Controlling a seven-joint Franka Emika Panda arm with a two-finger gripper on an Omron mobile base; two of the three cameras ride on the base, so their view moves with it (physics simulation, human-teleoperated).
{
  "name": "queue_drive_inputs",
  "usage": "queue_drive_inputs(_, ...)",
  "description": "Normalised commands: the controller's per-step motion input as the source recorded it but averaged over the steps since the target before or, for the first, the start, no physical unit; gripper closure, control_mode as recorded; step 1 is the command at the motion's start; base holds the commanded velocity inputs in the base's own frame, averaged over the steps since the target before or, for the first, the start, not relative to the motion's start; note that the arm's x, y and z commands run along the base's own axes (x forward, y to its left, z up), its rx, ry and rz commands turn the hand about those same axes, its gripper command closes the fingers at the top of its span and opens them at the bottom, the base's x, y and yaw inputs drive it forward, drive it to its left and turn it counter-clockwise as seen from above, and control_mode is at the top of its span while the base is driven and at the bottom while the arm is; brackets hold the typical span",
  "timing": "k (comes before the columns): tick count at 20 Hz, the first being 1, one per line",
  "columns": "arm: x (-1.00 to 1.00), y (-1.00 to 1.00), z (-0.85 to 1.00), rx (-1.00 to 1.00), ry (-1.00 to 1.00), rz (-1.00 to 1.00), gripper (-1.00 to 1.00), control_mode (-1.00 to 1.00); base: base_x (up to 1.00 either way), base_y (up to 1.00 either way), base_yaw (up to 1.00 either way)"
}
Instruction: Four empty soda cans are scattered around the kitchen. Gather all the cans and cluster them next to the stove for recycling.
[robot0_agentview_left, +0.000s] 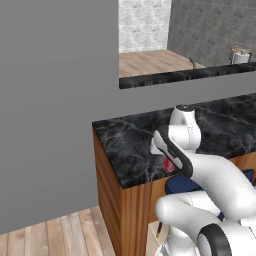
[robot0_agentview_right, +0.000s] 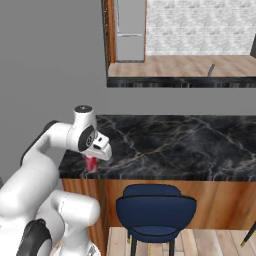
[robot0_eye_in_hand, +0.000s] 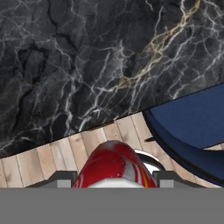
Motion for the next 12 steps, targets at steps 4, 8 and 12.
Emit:
queue_drive_inputs(4, 0.00, 0.00, 0.00, 0.00, 0.00, 0.00, 1.00, -1.00, 0.00, 0.00, 0.00)
queue_drive_inputs(8, 0.00, 0.00, 0.00, 0.00, 0.00, 0.00, 1.00, 1.00, -0.03, 0.00, 0.00)
queue_drive_inputs(12, 0.00, 0.00, 0.00, 0.00, 0.00, 0.00, 1.00, 1.00, -0.35, 0.00, -0.01)
